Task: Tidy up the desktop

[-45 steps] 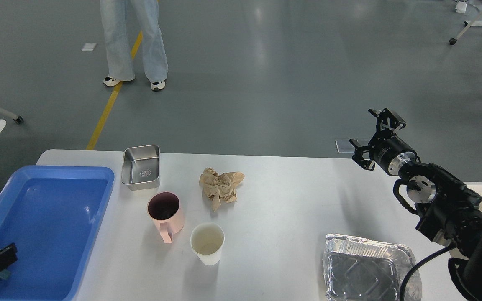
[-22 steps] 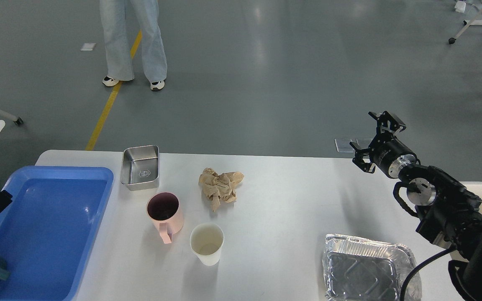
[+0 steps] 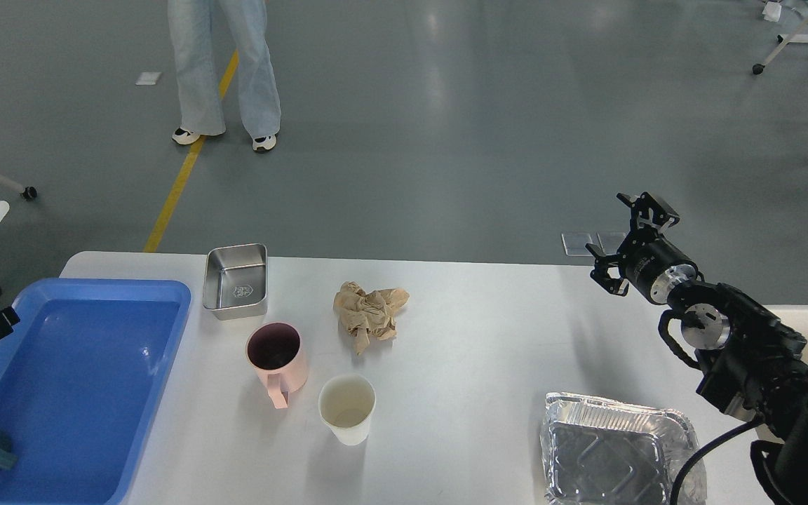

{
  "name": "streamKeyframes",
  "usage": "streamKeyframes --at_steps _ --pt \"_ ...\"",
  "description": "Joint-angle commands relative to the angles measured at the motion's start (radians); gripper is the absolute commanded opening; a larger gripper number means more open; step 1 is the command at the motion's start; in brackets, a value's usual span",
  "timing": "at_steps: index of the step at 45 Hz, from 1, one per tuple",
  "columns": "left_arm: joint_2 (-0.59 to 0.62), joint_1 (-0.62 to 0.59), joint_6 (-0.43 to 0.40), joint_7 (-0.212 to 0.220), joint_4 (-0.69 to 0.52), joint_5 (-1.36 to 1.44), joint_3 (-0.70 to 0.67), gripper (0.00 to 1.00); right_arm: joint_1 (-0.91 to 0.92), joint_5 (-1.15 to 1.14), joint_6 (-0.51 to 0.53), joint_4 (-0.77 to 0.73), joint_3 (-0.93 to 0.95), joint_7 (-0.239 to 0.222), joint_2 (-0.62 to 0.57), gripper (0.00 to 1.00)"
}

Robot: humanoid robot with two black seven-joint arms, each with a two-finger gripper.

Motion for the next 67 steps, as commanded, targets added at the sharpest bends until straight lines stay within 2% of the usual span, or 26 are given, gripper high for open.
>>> streamKeyframes --at_steps 1,6,10,17,23,34,43,44,54,55,58,67 --pt "0.079 -0.034 -0.070 -0.046 -0.011 -0.006 -0.007 0.97 0.000 0.000 0.000 0.000 0.000 0.000 -0.001 1.00" --pt "0.124 -0.074 -0.168 -0.161 -0.015 -0.006 -0.007 0.97 0.000 0.000 0.000 0.002 0.000 0.000 -0.001 1.00" --pt "0.150 -0.119 -0.250 -0.226 -0.012 -0.031 -0.002 0.97 0.000 0.000 0.000 0.002 0.000 0.000 0.001 1.00" --pt "0.208 -0.186 -0.342 -0.253 -0.011 -0.098 -0.004 0.96 0.000 0.000 0.000 0.002 0.000 0.000 0.001 1.00" --pt "0.259 -0.215 -0.376 -0.304 -0.011 -0.118 -0.005 0.96 0.002 -0.002 -0.001 0.002 0.000 0.000 0.001 1.00" --pt "0.227 -0.220 -0.377 -0.301 0.011 -0.112 -0.002 0.96 0.000 -0.006 -0.005 0.002 0.000 0.000 0.003 1.00" --pt "0.093 -0.220 -0.365 -0.293 0.083 -0.075 0.001 0.96 -0.004 -0.006 -0.008 0.000 -0.002 0.000 0.012 1.00" --pt "0.043 -0.220 -0.365 -0.290 0.109 -0.059 0.007 0.96 -0.004 -0.006 -0.009 0.000 -0.015 0.000 0.019 1.00" --pt "-0.101 -0.235 -0.365 -0.284 0.230 -0.026 0.015 0.96 -0.003 -0.006 -0.014 -0.003 -0.043 0.000 0.029 1.00" --pt "-0.147 -0.269 -0.373 -0.284 0.265 0.009 0.019 0.96 -0.004 -0.006 -0.014 -0.005 -0.043 0.000 0.033 1.00" --pt "-0.172 -0.298 -0.376 -0.284 0.287 0.020 0.038 0.96 -0.003 -0.006 -0.014 -0.006 -0.043 0.000 0.038 1.00" --pt "-0.310 -0.594 -0.383 -0.287 0.451 0.113 0.334 0.95 -0.004 -0.006 -0.014 -0.008 -0.043 0.000 0.042 1.00"
